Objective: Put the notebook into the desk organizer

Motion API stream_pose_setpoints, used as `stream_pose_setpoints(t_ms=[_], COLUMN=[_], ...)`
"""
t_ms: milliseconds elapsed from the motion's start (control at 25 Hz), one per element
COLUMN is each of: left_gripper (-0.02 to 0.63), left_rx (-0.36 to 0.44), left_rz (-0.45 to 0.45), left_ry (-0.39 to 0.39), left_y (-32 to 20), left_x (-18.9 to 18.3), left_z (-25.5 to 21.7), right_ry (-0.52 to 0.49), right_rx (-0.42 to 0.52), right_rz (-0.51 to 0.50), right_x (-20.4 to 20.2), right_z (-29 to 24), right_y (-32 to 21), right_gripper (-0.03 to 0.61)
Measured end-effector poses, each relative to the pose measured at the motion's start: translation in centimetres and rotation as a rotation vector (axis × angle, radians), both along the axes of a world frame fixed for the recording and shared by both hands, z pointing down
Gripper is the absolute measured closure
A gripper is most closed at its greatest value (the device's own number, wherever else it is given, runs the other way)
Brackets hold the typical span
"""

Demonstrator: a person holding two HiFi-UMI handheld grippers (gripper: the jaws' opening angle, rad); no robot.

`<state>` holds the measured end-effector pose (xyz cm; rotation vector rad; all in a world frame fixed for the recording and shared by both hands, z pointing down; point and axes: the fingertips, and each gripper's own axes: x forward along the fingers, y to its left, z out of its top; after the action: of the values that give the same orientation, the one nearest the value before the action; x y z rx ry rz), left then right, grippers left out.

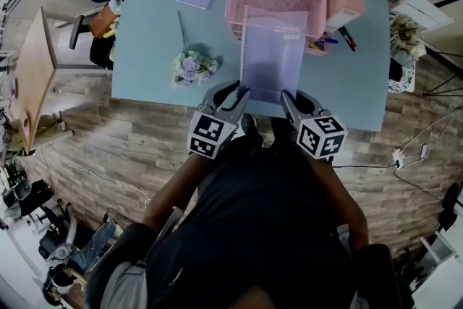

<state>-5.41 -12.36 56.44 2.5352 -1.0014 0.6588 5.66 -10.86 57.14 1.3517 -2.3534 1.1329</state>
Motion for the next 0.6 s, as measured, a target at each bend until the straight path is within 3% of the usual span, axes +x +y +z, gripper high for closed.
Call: stream_pose_setpoints(t_ms=[600], left_gripper=[0.446], left_rx=[-0.02], left_rz=[-0.064], left_ry=[-0.006], left_y=[-6.3], left_x=[0.3], left_z=[1.6], right_ry=[-0.08], right_rx=[-0.035], right_rz=[0.085], right_x=[1.8], right_z=[0.8], right_y=[-6.1], right_gripper=[0.537])
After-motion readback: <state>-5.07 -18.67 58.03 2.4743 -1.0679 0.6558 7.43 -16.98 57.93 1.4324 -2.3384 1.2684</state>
